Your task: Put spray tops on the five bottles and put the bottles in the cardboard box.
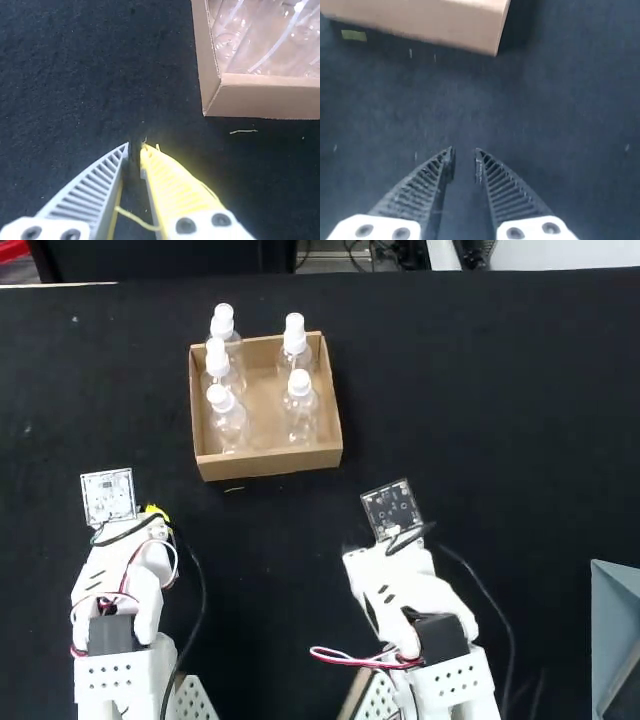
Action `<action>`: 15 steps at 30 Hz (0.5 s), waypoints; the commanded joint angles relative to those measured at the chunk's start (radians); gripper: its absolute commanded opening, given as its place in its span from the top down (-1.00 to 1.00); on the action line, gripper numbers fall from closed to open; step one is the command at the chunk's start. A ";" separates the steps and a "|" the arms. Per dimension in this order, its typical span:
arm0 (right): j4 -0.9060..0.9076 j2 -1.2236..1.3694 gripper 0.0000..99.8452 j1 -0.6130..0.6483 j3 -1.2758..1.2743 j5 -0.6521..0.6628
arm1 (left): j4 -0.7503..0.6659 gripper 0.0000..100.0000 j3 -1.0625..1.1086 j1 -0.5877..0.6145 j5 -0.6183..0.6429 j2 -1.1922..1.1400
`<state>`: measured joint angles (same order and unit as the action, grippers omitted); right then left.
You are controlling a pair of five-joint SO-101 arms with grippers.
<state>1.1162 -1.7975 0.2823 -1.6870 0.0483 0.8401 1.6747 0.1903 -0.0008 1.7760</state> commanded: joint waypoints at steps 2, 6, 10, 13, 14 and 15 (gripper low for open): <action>0.138 -0.099 0.96 -0.023 0.004 0.012 | 0.029 0.94 0.028 0.010 -0.002 0.003; 0.183 -0.099 0.96 -0.023 0.004 0.012 | 0.133 0.94 0.028 0.008 -0.006 0.006; 0.190 -0.097 0.96 -0.023 0.004 0.011 | 0.222 0.94 0.028 0.008 -0.008 0.008; 0.190 -0.097 0.96 -0.023 0.004 0.012 | 0.287 0.94 0.028 0.008 -0.008 0.011; 0.190 -0.097 0.96 -0.023 0.004 0.012 | 0.301 0.94 0.028 0.010 -0.008 0.011; 0.190 -0.097 0.96 -0.023 0.004 0.012 | 0.316 0.94 0.028 0.010 -0.008 0.011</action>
<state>1.2988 -1.7975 0.2823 -1.6870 0.0499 1.0978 1.6778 0.1903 0.0023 1.7760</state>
